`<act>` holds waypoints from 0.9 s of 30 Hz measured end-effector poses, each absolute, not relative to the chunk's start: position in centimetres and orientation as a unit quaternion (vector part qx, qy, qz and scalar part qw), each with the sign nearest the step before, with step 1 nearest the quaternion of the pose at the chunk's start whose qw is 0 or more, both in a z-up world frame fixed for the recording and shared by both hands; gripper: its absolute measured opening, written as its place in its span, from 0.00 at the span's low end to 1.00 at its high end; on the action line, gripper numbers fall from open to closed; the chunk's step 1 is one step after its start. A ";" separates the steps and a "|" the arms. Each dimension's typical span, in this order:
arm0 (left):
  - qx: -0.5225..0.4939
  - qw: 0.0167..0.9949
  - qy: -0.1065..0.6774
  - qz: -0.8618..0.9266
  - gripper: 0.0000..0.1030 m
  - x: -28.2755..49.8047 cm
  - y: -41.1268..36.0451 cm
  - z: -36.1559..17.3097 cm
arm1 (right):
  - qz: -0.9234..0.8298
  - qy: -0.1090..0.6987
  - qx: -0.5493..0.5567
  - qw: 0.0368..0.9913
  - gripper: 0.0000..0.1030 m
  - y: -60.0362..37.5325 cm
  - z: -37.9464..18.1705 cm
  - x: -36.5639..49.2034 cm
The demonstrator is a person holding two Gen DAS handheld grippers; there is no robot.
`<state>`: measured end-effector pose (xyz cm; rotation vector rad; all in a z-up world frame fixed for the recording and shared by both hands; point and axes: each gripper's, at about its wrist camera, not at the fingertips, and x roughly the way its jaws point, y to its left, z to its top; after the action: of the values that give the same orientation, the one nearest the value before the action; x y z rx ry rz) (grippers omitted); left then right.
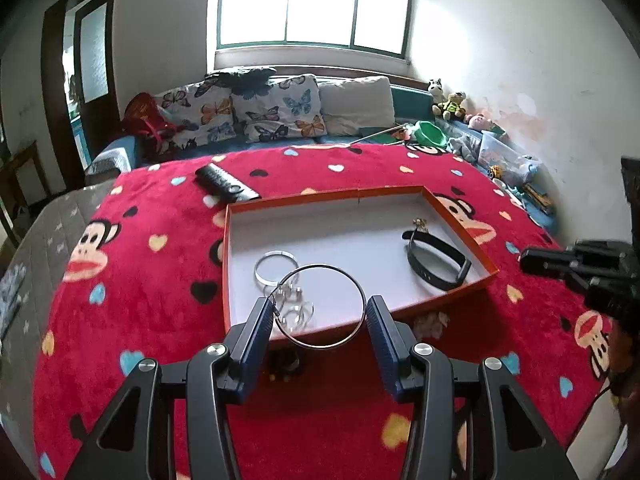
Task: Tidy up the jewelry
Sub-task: 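Carry the hoop with the left tool while the right tool carries the earring over the box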
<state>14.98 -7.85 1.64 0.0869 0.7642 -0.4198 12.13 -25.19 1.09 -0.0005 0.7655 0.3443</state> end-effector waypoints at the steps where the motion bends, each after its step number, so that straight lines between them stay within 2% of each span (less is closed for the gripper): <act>1: 0.043 0.905 0.370 -0.207 0.50 15.5 -8.1 1.8 | 0.166 0.368 0.002 0.915 0.10 -25.4 1.4 12.6; 6: 0.045 0.897 0.382 -0.220 0.50 18.9 -9.5 1.4 | 0.158 0.366 0.011 0.917 0.10 -26.0 2.0 15.4; 13: 0.060 0.877 0.414 -0.235 0.50 23.5 -12.3 -1.4 | 0.148 0.412 0.018 0.899 0.10 -25.8 -1.6 19.5; 27: 0.067 0.852 0.460 -0.242 0.50 28.2 -14.2 -6.7 | 0.139 0.453 0.003 0.880 0.10 -25.0 -5.0 21.2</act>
<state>28.24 -14.21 -6.67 0.1414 0.9690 -0.5087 21.15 -25.03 -5.03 0.0065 0.9444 0.2903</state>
